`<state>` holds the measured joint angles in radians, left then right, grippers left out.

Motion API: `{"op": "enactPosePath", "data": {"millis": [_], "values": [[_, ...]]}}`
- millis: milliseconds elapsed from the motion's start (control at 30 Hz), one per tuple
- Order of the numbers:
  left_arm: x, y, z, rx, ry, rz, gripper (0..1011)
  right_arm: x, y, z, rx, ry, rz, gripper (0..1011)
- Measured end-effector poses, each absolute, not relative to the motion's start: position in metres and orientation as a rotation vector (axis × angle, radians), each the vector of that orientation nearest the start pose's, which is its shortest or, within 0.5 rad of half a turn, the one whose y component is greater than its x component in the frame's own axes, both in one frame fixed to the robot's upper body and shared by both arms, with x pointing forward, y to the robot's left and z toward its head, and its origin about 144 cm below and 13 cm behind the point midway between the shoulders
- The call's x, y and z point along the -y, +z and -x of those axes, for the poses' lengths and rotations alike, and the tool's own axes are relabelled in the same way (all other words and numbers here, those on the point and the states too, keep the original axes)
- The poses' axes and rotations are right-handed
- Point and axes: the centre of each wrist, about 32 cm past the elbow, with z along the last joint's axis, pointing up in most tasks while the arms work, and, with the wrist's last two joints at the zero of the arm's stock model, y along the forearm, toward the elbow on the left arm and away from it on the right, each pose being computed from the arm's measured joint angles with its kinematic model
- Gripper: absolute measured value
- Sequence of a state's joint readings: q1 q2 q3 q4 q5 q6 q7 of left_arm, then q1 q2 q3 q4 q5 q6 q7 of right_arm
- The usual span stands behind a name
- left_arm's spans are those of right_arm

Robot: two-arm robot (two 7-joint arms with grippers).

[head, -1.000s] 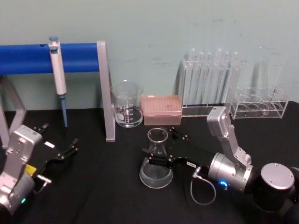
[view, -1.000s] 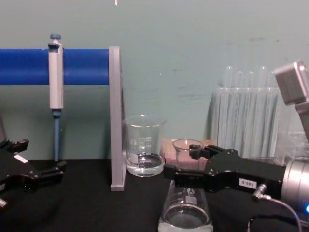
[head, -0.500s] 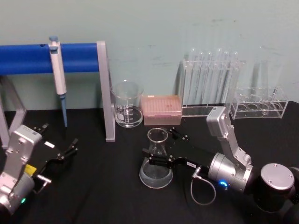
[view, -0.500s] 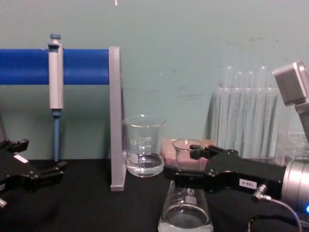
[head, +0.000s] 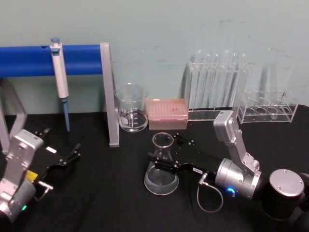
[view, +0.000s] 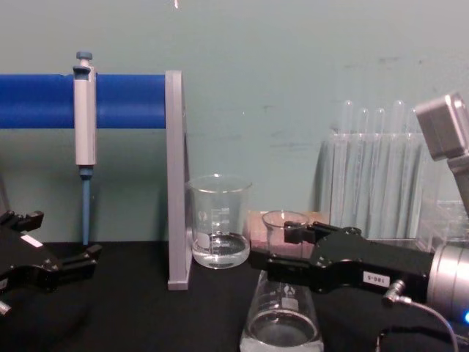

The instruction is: Grasp the erlenmeyer flask with one hand, shake it three times, then place it back.

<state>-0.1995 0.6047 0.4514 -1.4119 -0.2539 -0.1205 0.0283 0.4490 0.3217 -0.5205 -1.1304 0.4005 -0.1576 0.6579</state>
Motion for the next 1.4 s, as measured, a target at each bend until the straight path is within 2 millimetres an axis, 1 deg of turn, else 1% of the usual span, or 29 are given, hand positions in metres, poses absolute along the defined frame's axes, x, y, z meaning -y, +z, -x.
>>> {"op": "enactPosePath", "data": {"millis": [33,67,100,167,200,233,333,367,433,500,1400], "values": [[-0.3097,1.1397,-0.4886,0.285,1.248,-0.305,1001,0.2256,1.141,-0.5597,0.054,-0.599,0.069,837],[-0.3097,1.1397,-0.4886,0.285,1.248,-0.305,1001,0.2256,1.141,-0.5597,0.054,-0.599,0.069,837],[-0.3097,1.1398,-0.4886,0.285,1.248,-0.305,1001,0.2256,1.141,-0.5597,0.054,-0.599,0.069,787],[-0.3097,1.1398,-0.4886,0.285,1.248,-0.304,1001,0.2256,1.141,-0.5597,0.054,-0.599,0.069,733],[-0.3097,1.1398,-0.4886,0.285,1.248,-0.305,1001,0.2256,1.141,-0.5597,0.054,-0.599,0.069,689],[-0.3097,1.1398,-0.4886,0.285,1.248,-0.305,1001,0.2256,1.1409,-0.5597,0.054,-0.599,0.068,678],[-0.3097,1.1398,-0.4886,0.285,1.248,-0.304,1001,0.2256,1.1409,-0.5597,0.054,-0.599,0.068,548],[-0.3097,1.1398,-0.4886,0.285,1.248,-0.304,1001,0.2256,1.141,-0.5597,0.054,-0.599,0.068,548],[-0.3097,1.1398,-0.4886,0.285,1.248,-0.304,1001,0.2255,1.1409,-0.5596,0.054,-0.599,0.068,478],[-0.3097,1.1398,-0.4886,0.285,1.248,-0.305,1001,0.2255,1.141,-0.5597,0.054,-0.599,0.068,451],[-0.3097,1.1398,-0.4886,0.285,1.248,-0.304,1001,0.2274,1.1422,-0.5595,0.053,-0.598,0.062,450]]}}
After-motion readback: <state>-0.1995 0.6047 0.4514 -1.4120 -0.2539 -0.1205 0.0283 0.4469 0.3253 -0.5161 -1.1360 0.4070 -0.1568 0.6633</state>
